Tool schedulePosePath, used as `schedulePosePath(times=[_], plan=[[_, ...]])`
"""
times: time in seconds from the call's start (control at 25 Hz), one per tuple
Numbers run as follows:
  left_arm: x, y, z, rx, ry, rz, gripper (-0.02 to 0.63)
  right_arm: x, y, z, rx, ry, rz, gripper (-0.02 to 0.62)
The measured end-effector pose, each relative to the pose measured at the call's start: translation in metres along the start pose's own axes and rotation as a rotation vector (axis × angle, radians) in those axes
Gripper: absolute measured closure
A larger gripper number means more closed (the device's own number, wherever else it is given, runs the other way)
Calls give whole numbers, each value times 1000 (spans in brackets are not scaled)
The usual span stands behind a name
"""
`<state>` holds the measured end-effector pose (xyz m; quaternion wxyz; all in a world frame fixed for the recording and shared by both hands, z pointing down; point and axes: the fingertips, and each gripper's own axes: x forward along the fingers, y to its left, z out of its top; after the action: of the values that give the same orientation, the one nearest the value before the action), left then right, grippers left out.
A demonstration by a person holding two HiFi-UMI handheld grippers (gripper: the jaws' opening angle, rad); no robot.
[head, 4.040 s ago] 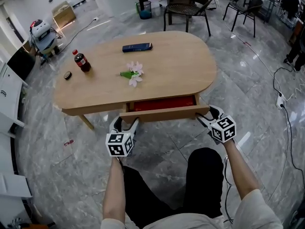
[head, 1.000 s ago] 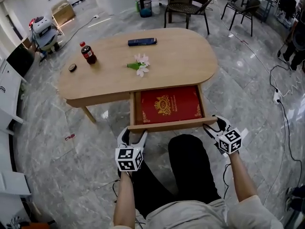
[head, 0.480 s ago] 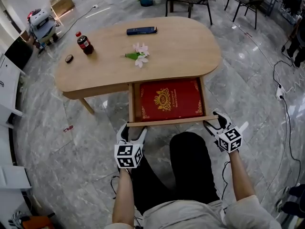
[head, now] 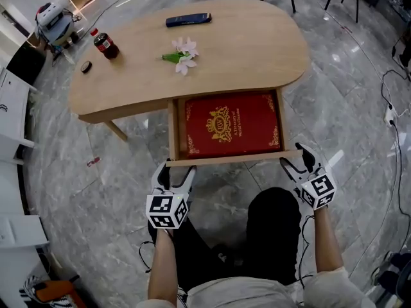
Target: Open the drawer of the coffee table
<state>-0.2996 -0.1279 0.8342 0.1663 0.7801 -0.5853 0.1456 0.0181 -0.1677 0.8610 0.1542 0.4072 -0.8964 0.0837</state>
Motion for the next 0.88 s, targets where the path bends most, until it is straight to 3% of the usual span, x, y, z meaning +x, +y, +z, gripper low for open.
schedulePosePath(times=[0.28,0.48,0.72,0.88], plan=[[5,1,-3,-7,59,15,279,3,-5,-2,13,22,13,314],[-16,4,8,-51,110,70,281,-16,-8,4,137,112,-39,316],[-63,-19,51,-71,177,96,281,-55,22,60,186,208,-49,317],[-100,-52,103,-78,202,76,281,-79,57,119,229,253,-31,319]])
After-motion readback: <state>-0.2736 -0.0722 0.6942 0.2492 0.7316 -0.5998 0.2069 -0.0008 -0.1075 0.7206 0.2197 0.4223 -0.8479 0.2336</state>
